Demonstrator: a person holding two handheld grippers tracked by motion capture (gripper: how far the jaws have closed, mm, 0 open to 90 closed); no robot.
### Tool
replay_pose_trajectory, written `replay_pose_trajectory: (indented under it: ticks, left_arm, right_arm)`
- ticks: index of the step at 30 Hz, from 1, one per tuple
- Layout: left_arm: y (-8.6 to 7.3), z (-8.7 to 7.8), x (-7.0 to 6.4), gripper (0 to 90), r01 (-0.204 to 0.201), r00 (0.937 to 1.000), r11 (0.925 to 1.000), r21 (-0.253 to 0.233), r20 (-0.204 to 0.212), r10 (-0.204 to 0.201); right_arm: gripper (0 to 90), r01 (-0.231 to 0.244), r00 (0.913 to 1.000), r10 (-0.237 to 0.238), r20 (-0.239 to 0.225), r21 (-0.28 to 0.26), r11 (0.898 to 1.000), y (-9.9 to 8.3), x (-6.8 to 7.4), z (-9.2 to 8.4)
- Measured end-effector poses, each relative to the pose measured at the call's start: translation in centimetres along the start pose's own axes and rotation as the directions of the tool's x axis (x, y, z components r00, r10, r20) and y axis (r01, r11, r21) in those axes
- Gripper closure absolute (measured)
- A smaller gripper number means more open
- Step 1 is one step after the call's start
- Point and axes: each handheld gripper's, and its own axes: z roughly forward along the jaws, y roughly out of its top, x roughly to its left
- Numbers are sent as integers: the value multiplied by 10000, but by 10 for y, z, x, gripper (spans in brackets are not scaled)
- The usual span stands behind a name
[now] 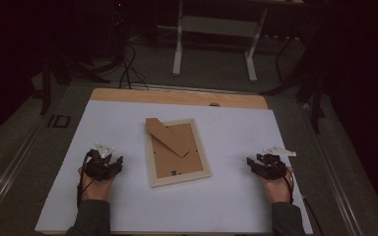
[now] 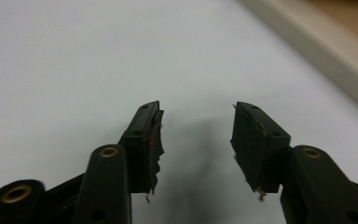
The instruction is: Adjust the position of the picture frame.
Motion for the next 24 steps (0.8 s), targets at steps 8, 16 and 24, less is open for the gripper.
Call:
replay_pose_trajectory:
  ticks: [8,16,24]
  left_arm:
    - [0,-5,1,605,-157,9907,9987,-485,1344,221]
    - [3,-11,-3,731,-295,9853,9980,-555,1662,384]
    - [2,-11,-9,871,-497,9728,9978,-438,2243,583]
  right_arm:
    - [584,99,9999,-100,-100,-121,9999,6,7,-2]
    - [647,155,9986,-184,-492,-573,9982,9,17,-3]
    - [803,726,9956,-762,-547,-644,9953,13,36,0]
